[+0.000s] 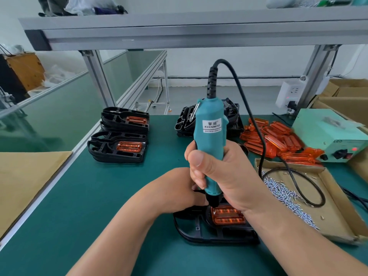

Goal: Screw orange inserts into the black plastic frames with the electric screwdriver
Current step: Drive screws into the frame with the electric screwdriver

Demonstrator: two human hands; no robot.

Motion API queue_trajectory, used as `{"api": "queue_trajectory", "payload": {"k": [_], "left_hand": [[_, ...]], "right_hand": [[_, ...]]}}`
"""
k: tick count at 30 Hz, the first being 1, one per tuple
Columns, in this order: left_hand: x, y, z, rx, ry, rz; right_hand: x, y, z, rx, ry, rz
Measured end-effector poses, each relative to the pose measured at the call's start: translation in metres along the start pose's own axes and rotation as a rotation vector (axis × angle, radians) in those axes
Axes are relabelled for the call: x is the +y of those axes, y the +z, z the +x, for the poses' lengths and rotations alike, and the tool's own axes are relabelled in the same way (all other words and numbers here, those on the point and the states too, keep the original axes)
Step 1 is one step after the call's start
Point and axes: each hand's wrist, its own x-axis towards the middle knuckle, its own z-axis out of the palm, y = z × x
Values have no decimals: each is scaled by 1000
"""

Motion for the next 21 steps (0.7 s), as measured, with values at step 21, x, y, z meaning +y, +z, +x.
{"api": "queue_trajectory", "payload": {"k": [21], "left_hand": [[1, 0, 0, -1, -23, -27]], "right_hand": [[4, -1, 0, 126, -2, -102]]}}
